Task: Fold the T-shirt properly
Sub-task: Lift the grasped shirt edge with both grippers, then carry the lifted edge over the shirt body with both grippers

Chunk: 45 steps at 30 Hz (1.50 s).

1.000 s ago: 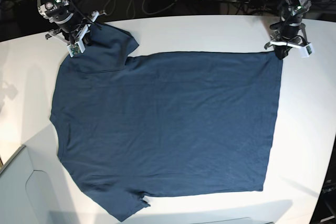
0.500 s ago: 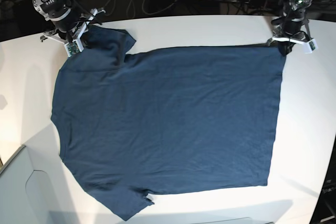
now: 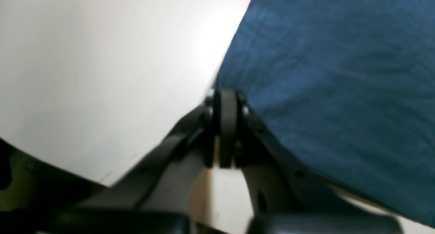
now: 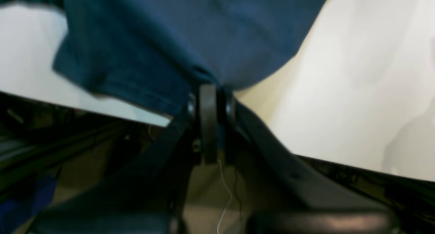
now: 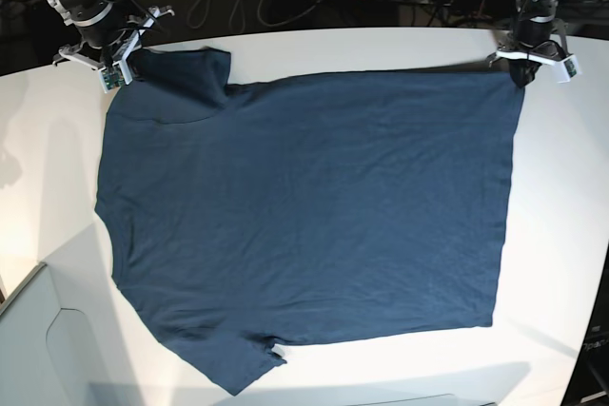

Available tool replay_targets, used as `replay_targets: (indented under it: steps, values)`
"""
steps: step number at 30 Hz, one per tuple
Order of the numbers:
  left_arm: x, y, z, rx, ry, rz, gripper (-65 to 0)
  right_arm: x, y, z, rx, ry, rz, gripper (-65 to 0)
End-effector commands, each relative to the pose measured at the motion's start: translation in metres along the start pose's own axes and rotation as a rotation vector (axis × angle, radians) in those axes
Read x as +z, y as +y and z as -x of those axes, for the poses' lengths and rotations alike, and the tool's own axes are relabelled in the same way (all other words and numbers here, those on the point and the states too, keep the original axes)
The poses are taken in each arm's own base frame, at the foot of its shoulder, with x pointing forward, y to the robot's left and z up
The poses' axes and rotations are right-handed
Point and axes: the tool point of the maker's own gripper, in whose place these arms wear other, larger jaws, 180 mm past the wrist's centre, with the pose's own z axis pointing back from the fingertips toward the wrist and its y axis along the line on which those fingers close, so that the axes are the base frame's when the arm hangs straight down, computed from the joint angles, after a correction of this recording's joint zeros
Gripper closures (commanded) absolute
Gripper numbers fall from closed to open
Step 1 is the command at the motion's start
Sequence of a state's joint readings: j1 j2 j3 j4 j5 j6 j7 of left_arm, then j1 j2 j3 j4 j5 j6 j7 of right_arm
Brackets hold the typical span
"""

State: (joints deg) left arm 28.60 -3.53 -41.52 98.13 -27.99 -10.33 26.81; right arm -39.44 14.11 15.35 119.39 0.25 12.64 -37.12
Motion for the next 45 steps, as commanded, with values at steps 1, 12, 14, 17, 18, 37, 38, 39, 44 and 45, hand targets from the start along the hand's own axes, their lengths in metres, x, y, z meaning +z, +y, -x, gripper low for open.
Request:
replay_targets:
  steps: [1, 12, 14, 17, 18, 37, 38, 39, 44, 45]
  values:
    - [0.004, -0.003, -0.012, -0.007, -0.044, 0.009, 0.0, 0.004, 0.001, -0.004, 0.016, -0.02, -0.007, -0.1]
    - [0.0, -0.009, -0.026, -0.011, -0.08, 0.021, 0.0, -0.003, -0.008, -0.03, 0.021, -0.087, 0.017, -0.1]
    - [-0.004, -0.012, -0.032, -0.012, -0.093, 0.026, 0.0, -0.005, -0.012, -0.038, 0.021, -0.107, 0.027, -0.1]
    - [-0.008, -0.017, -0.041, -0.005, -0.117, 0.034, 0.0, -0.008, -0.016, -0.053, 0.022, -0.143, 0.039, -0.1]
    - [-0.01, -0.018, -0.045, -0.003, -0.126, 0.037, 0.0, -0.008, -0.018, -0.058, 0.023, -0.156, 0.044, -0.1]
    - [-0.031, -0.047, -0.112, 0.017, -0.29, 0.103, 0.0, -0.044, -0.058, -0.137, 0.064, -0.264, 0.075, -0.1]
    - [-0.032, -0.049, -0.116, 0.02, -0.298, 0.105, 0.0, -0.047, -0.062, -0.142, 0.059, -0.269, 0.08, -0.1]
    - [-0.033, -0.051, -0.118, 0.022, -0.304, 0.109, 0.0, -0.051, -0.064, -0.145, 0.054, -0.271, 0.081, -0.1]
    - [-0.039, -0.057, -0.131, 0.041, -0.333, 0.126, 0.0, -0.068, -0.076, -0.159, 0.045, -0.273, 0.071, -0.1]
    - [-0.043, -0.061, -0.131, 0.046, -0.329, 0.135, 0.0, -0.071, -0.079, -0.162, 0.039, -0.273, 0.07, -0.1]
